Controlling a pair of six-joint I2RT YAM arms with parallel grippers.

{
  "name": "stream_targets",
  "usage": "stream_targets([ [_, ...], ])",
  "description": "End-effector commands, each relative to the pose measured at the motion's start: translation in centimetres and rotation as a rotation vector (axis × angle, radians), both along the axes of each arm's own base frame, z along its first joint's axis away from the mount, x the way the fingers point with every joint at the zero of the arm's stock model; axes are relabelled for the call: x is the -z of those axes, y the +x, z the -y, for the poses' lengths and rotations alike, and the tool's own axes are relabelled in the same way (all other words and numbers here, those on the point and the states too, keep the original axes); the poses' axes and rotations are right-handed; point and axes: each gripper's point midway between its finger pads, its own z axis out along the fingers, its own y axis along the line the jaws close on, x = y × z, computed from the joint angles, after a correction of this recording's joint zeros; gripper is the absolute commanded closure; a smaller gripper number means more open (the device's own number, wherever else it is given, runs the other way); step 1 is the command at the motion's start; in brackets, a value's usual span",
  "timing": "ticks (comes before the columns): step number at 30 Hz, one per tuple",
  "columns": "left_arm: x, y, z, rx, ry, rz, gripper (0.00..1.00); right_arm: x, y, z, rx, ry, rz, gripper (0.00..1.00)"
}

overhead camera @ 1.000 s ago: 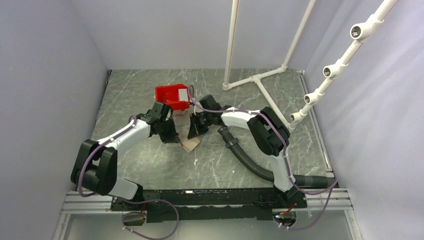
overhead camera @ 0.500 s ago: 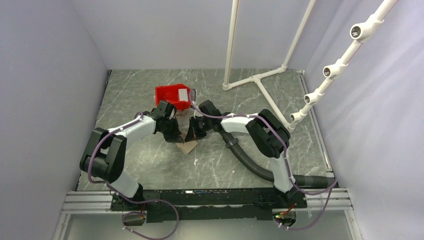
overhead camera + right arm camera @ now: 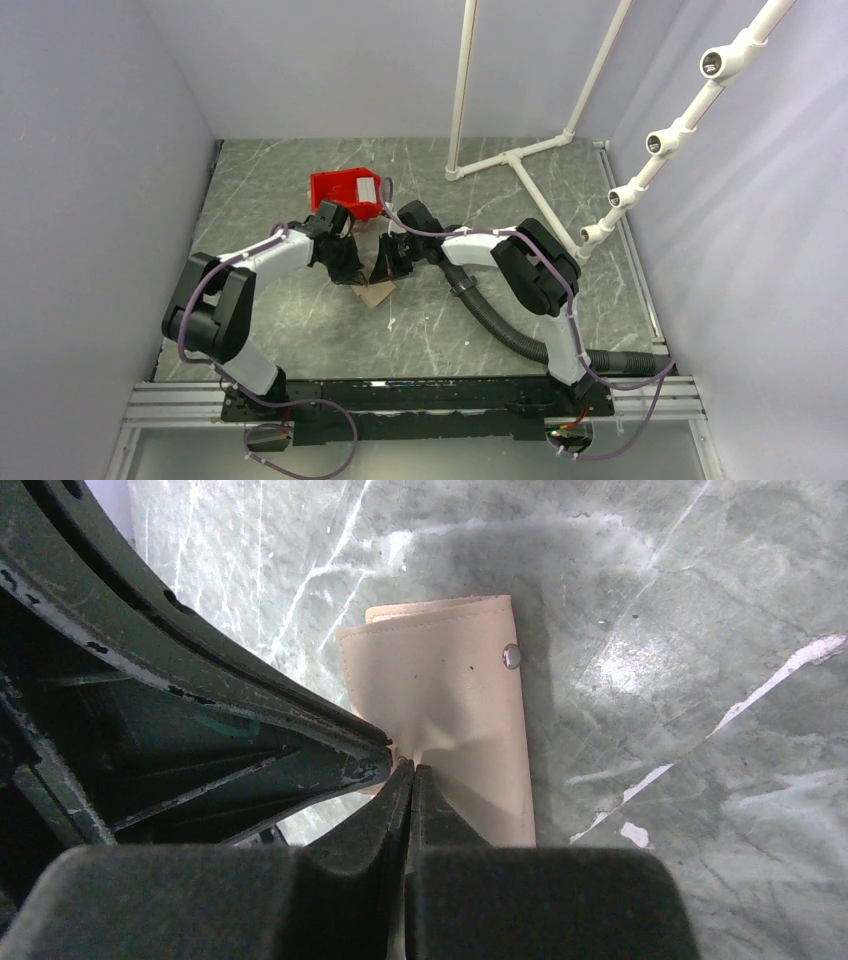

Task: Put the credit cards into the card holder
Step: Close the card holder at the center of the board.

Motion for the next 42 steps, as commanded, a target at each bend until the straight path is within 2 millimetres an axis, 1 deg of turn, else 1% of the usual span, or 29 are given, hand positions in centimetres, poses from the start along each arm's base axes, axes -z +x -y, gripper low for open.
stream_targets([
  [1,-0.1,1.2,0.2,-0.005,0.019,0.023,1.00,2.4,-0.5,0.9,0.024,-0.083,-0.002,1.00],
  [5,0.0,1.2,0.1,-0.004,0.034,0.023,1.00,2.4,-0.6,0.9,0.023,-0.080,-0.005,1.00],
  [10,0.1,1.4,0.9,0.002,0.014,0.025,1.00,2.3,-0.7,0.8,0.023,-0.072,-0.016,1.00],
  [11,0.2,1.4,1.0,0.001,0.006,0.027,0.99,2.3,-0.7,0.8,0.024,-0.069,-0.017,1.00],
  [15,0.5,1.3,1.5,-0.017,-0.034,0.038,0.87,2.2,-0.9,0.7,0.030,-0.050,-0.040,1.00],
  [17,0.5,1.2,1.5,-0.040,-0.046,0.047,0.77,2.4,-0.9,0.8,0.033,-0.048,-0.049,1.00],
  [20,0.2,1.2,1.4,-0.067,-0.067,0.077,0.64,2.8,-1.1,0.9,0.032,-0.052,-0.059,1.00],
  [22,0.2,1.2,1.4,-0.081,-0.074,0.085,0.61,3.1,-1.2,0.9,0.032,-0.055,-0.063,1.00],
  [27,0.3,1.1,1.5,-0.095,-0.093,0.097,0.60,3.3,-1.2,1.0,0.033,-0.057,-0.065,1.00],
  [34,-1.6,1.5,1.3,-0.099,-0.120,0.188,0.45,3.1,-1.3,0.8,0.003,-0.039,-0.064,1.00],
  [37,-2.6,1.3,1.1,-0.092,-0.128,0.226,0.42,2.7,-1.1,1.0,0.000,-0.001,-0.077,1.00],
  [40,-4.1,1.3,0.7,-0.084,-0.134,0.283,0.40,1.8,-0.9,1.0,-0.003,0.049,-0.086,1.00],
  [42,-4.9,1.4,0.3,-0.088,-0.132,0.303,0.42,1.4,-0.9,0.9,-0.012,0.070,-0.085,1.00],
])
